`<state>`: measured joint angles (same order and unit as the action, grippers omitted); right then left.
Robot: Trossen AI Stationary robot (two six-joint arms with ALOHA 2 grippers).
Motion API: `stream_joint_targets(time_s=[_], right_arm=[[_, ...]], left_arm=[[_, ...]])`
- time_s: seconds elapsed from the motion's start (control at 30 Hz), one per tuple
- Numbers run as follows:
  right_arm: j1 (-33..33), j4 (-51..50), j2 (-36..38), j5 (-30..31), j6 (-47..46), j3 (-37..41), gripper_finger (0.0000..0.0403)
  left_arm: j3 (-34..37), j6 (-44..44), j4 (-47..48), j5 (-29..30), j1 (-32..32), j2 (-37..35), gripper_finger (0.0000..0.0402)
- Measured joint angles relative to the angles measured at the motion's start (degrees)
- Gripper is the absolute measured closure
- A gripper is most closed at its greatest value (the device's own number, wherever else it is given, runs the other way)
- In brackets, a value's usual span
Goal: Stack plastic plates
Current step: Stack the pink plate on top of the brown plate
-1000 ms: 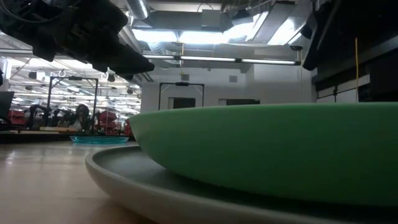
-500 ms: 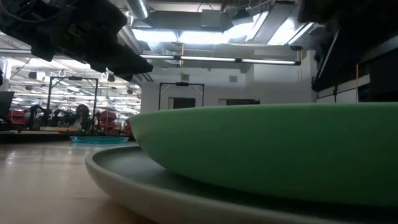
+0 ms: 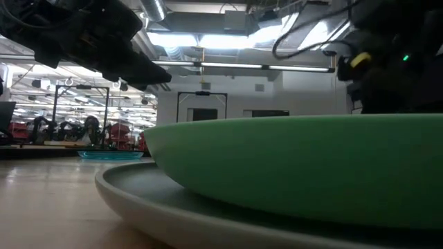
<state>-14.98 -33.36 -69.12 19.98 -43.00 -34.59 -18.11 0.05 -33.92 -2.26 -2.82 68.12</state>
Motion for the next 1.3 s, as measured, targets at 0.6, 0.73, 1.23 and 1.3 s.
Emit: stream_joint_targets(time_s=[0.6, 0.73, 1.23, 1.3], right_arm=[[9.9, 11.5, -2.0, 3.4, 11.8, 8.9, 0.0238], [9.8, 12.0, -2.0, 3.5, 13.4, 9.5, 0.0238], [9.7, 14.3, -2.0, 5.1, 16.0, 12.7, 0.0268], [9.7, 14.1, -2.0, 5.3, 16.7, 12.8, 0.0294]], left_arm=[[0.0, 0.1, 0.2, 0.2, 0.0, 0.0, 0.0290], [0.0, 0.1, -0.4, 0.2, 0.0, 0.0, 0.0290], [0.0, 0.1, -0.4, 0.2, 0.0, 0.0, 0.0290], [0.0, 0.1, -0.4, 0.2, 0.0, 0.0, 0.0290]])
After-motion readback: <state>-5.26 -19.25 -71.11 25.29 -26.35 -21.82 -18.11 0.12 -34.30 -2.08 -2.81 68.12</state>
